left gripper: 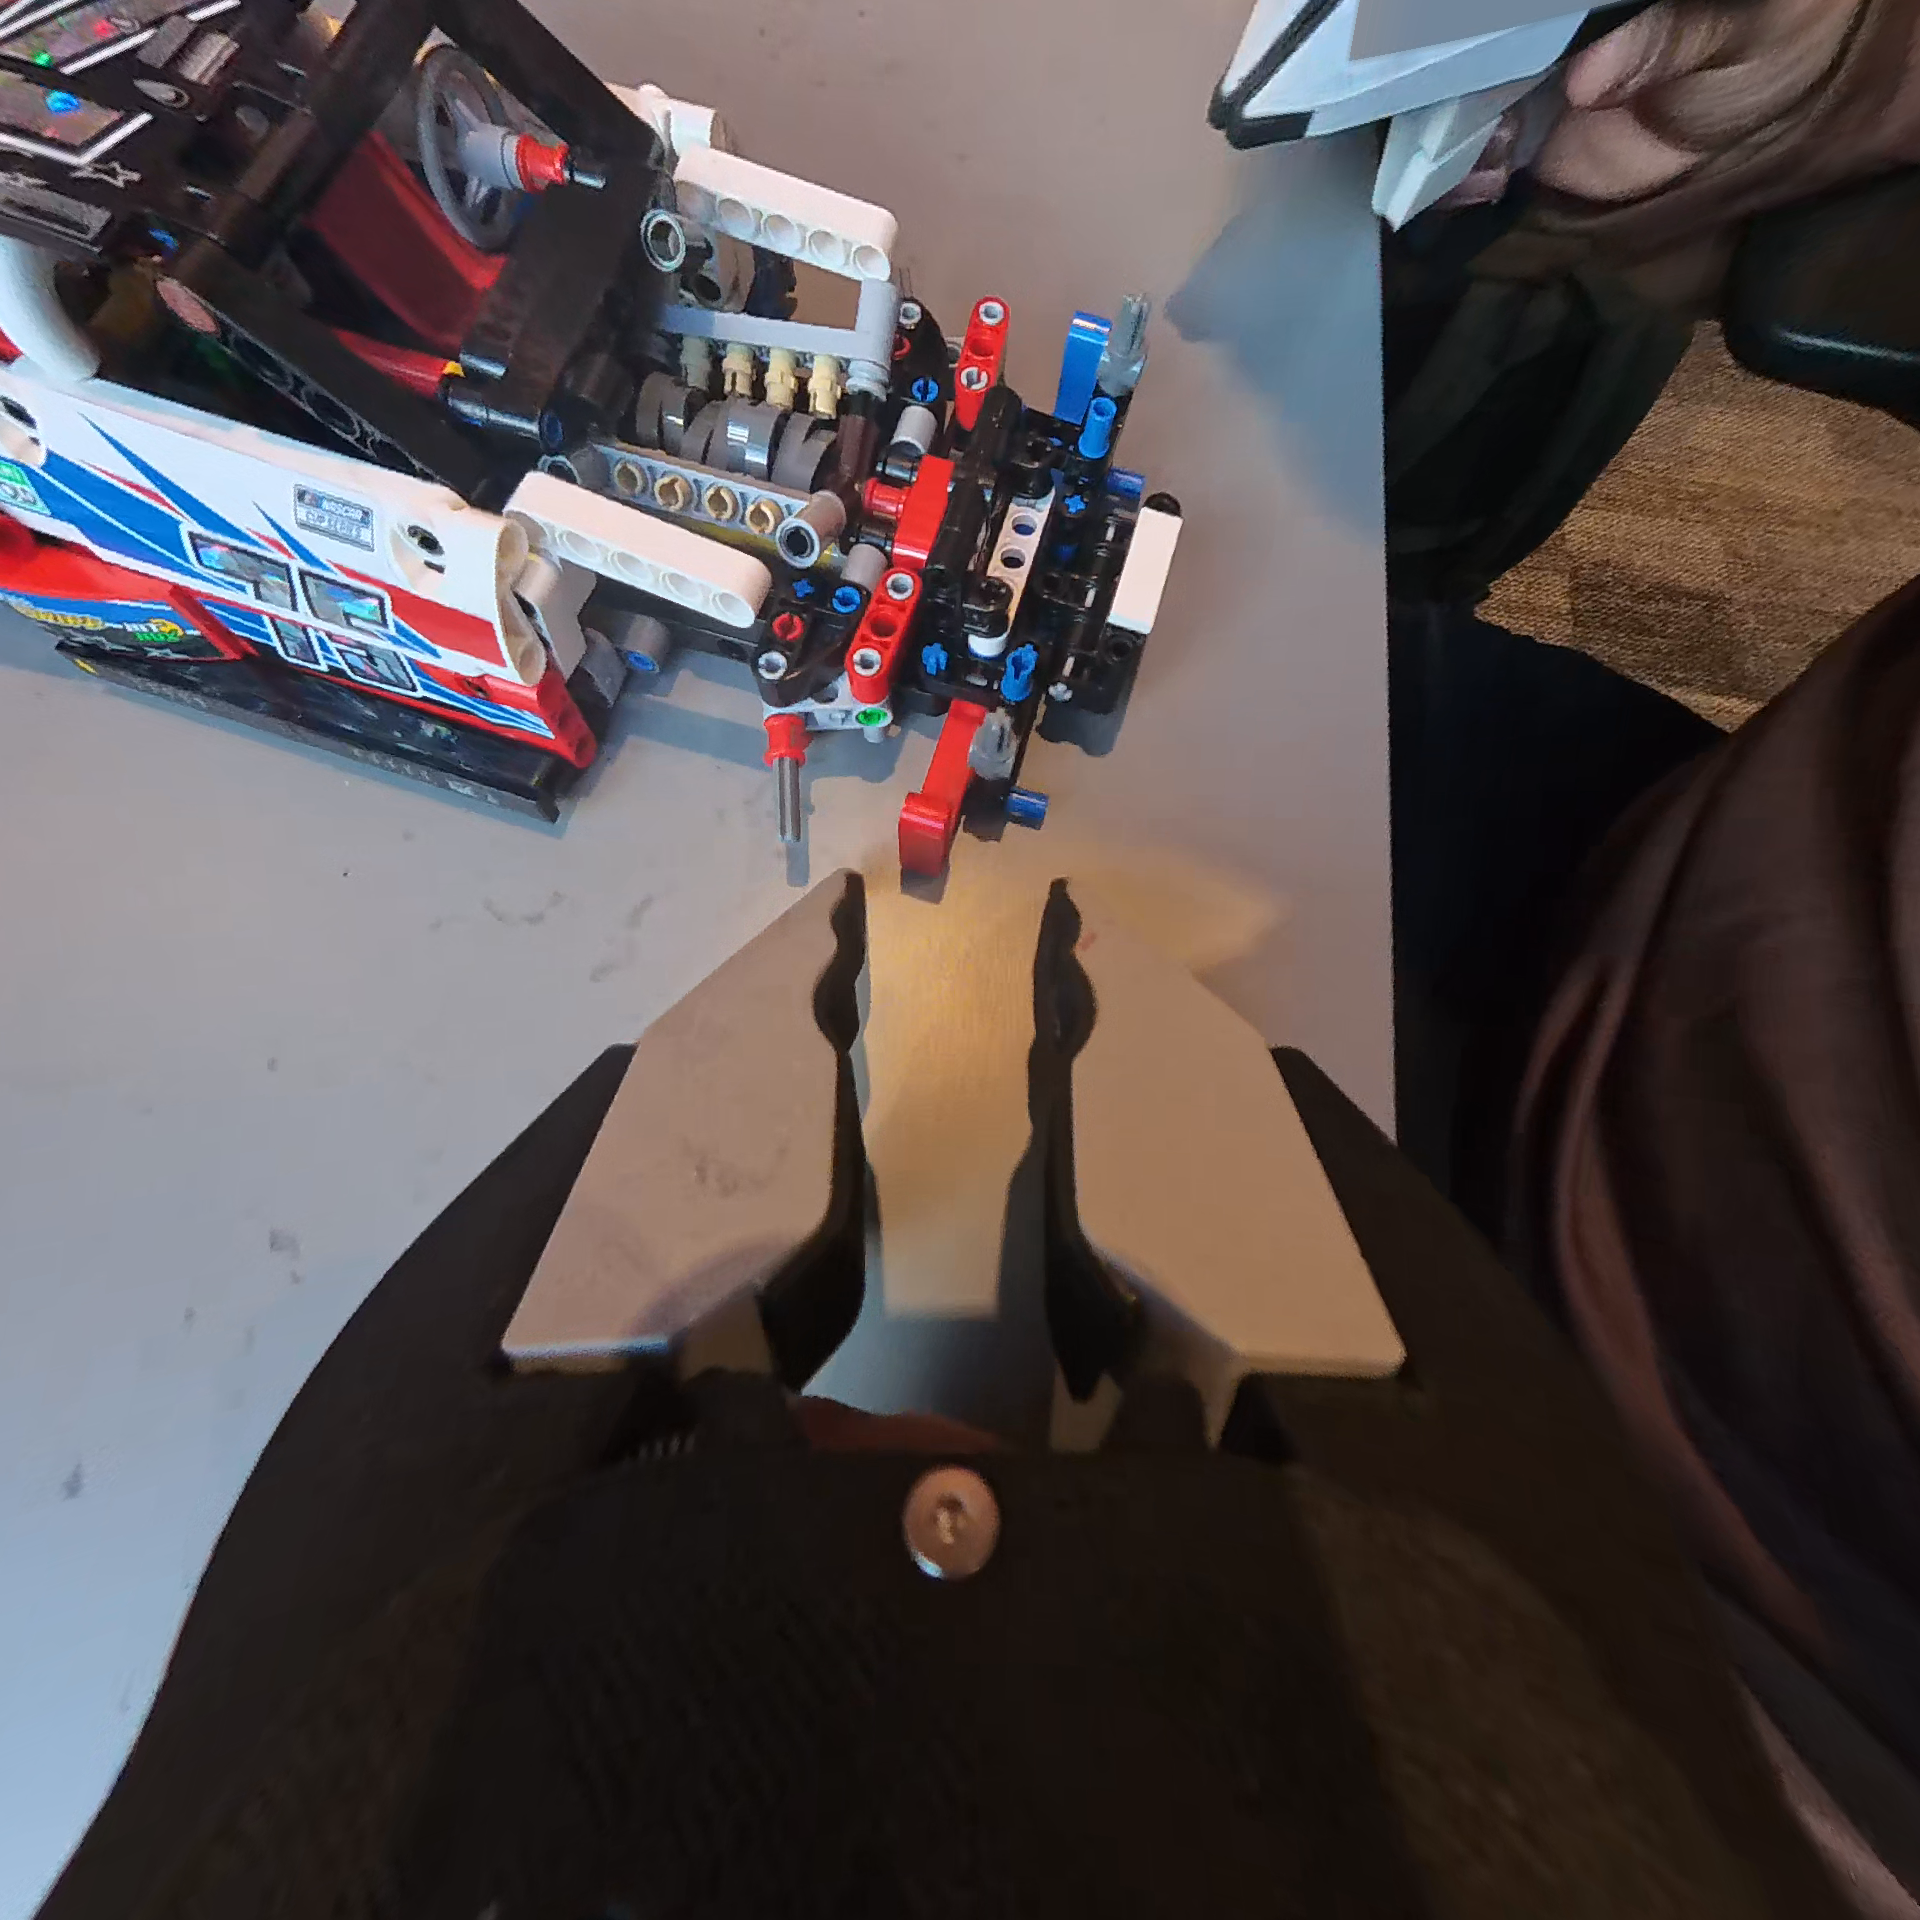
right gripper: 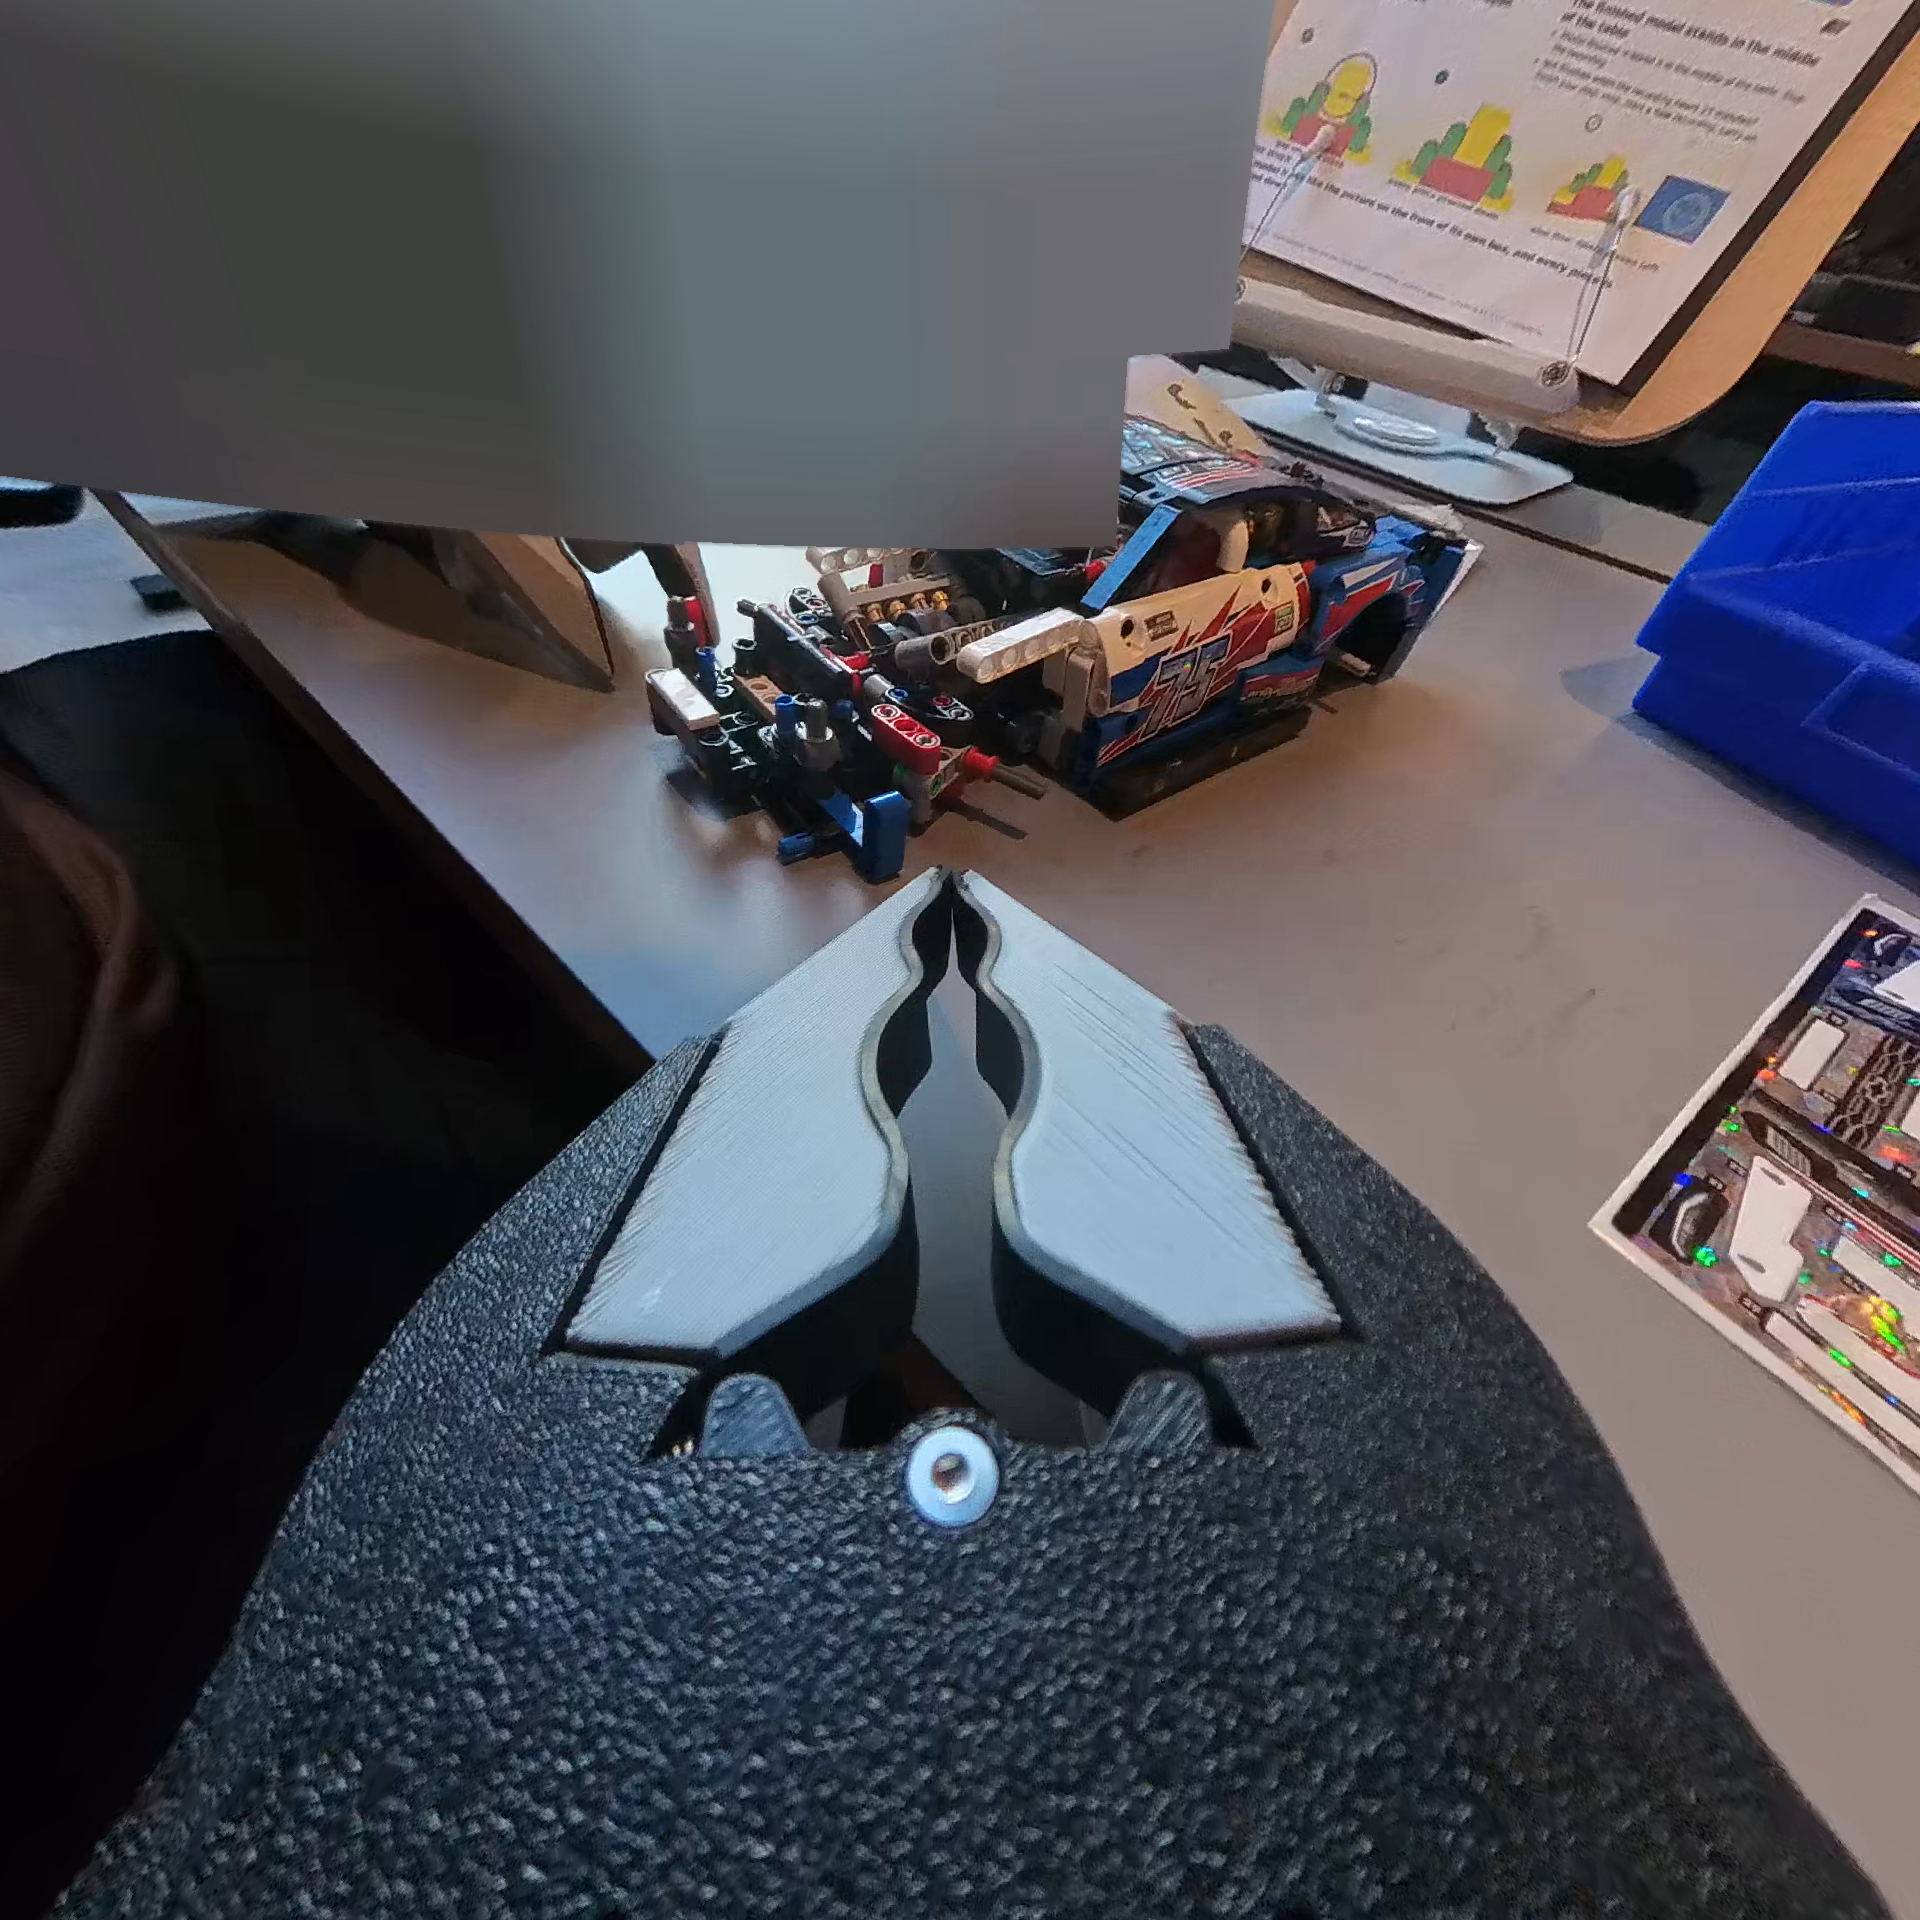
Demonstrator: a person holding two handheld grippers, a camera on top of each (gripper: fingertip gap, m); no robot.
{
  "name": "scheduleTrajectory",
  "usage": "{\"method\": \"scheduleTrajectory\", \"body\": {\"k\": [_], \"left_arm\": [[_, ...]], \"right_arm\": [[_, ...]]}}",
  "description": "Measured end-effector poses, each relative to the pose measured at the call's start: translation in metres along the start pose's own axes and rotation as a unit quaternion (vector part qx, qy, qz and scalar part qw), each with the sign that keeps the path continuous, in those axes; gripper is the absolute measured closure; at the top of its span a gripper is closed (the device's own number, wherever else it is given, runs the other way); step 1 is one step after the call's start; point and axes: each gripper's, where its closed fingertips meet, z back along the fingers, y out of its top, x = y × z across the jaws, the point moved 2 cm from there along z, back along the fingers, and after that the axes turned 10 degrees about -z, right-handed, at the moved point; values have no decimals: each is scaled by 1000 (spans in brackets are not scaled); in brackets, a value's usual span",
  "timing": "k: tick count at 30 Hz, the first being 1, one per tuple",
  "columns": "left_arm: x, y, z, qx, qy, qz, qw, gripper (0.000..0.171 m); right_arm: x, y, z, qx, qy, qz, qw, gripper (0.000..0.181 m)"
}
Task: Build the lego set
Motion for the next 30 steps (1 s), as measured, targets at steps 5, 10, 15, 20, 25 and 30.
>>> {"method": "scheduleTrajectory", "body": {"k": [5, 10, 15, 20, 25, 30], "left_arm": [[1, 7, 0, 17, 0, -11, 1000, 140], [3, 14, 1, 36, 3, -27, 999, 141], [1, 19, 2, 54, 4, -25, 998, 144], [-1, 19, 0, 52, -26, 0, 998, 145], [-6, 18, -2, 48, -22, 2, 999, 156], [-9, 14, -6, 26, -17, -3, 1000, 164]], "right_arm": [[-4, 4, -9, -53, 29, -12, 998, 181], [-11, 26, -27, -102, 44, 3, 994, 181], [-18, 36, -49, -177, 48, 25, 983, 181], [-30, 34, -62, -264, 62, 34, 962, 181], [-26, 23, -70, -351, 52, 58, 933, 181], [-26, 16, -75, -403, 69, 41, 912, 181]]}}
